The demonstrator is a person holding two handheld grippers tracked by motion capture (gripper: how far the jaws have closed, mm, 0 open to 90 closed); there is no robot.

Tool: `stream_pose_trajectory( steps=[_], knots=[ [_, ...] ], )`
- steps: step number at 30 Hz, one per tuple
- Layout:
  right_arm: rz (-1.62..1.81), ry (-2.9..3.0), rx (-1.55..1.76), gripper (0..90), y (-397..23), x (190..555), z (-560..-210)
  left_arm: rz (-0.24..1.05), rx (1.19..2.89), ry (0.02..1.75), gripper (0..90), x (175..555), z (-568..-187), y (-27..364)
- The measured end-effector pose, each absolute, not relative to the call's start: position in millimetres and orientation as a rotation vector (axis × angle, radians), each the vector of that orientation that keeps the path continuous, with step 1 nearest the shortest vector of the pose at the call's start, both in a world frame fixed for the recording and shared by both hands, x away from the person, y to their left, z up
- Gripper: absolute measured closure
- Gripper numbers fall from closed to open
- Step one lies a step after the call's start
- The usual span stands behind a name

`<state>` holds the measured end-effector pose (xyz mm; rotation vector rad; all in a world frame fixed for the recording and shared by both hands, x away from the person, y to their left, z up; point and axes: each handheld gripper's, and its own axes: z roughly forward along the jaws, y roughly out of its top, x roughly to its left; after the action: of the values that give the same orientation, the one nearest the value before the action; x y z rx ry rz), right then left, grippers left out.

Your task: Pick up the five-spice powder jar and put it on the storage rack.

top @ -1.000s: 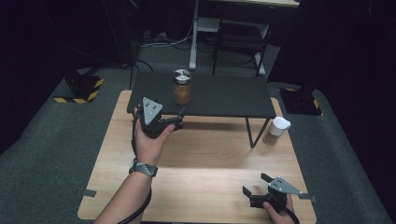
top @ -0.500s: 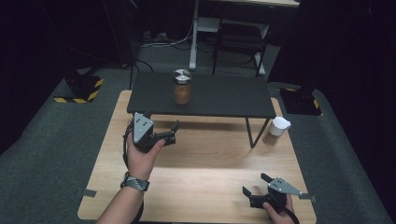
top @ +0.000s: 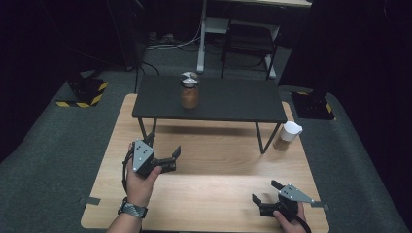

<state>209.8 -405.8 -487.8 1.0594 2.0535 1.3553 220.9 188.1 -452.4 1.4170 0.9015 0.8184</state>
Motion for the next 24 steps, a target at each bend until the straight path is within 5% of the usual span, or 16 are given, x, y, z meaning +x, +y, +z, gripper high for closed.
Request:
stream_pose_trajectory(
  steps=[24],
  knots=[
    [1.355, 2.054, 1.057, 0.4, -405, 209, -488, 0.738, 1.501, 0.984, 0.5, 180, -507, 213]
  ],
)
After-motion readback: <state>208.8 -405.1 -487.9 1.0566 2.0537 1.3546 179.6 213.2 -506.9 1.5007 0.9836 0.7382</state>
